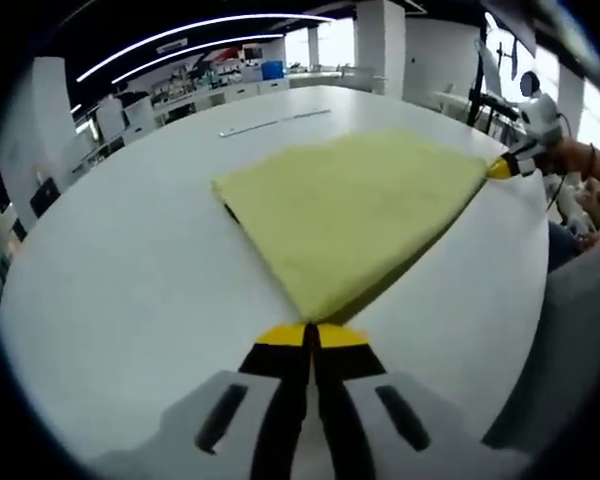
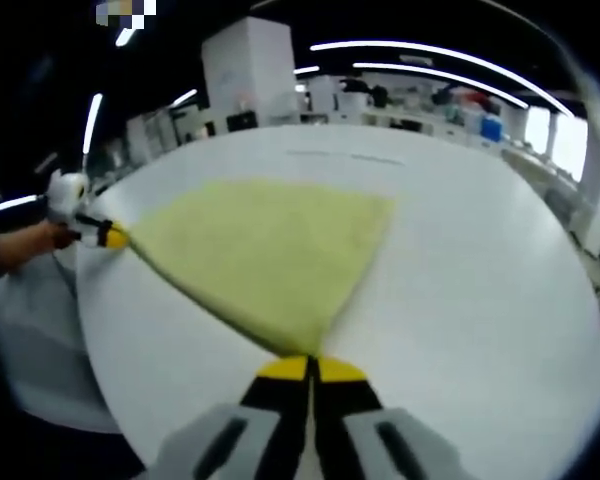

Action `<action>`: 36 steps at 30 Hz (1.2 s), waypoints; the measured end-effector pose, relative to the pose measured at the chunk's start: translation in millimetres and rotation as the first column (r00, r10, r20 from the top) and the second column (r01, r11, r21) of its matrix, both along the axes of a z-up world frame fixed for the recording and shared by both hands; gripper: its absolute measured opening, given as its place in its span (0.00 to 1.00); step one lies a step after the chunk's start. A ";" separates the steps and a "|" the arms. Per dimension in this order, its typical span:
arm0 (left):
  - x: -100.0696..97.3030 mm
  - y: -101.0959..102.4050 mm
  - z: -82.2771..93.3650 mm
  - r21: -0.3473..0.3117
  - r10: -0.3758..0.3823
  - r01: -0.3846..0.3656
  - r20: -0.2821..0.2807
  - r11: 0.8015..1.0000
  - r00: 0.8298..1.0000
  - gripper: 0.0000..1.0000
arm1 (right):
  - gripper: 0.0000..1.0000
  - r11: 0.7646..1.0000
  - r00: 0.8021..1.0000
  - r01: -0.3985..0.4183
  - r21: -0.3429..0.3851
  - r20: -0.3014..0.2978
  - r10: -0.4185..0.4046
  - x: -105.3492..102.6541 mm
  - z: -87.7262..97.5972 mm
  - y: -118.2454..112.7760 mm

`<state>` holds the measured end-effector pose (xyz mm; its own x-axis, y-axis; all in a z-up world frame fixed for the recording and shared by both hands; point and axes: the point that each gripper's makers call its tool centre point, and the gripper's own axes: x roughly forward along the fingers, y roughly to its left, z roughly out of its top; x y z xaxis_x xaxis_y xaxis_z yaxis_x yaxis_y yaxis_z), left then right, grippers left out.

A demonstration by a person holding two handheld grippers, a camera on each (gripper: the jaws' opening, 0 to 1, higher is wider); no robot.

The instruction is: Fold the garment on the visible template until the final outline fits inside the template.

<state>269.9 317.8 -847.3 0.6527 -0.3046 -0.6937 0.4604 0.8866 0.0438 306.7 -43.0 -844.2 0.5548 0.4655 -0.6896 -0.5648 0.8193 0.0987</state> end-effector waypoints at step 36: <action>8.9 -1.7 53.1 -0.220 0.164 -0.153 0.034 0.963 0.986 0.76 | 0.78 0.992 0.995 -0.005 0.130 0.097 -0.007 15.1 64.5 35.5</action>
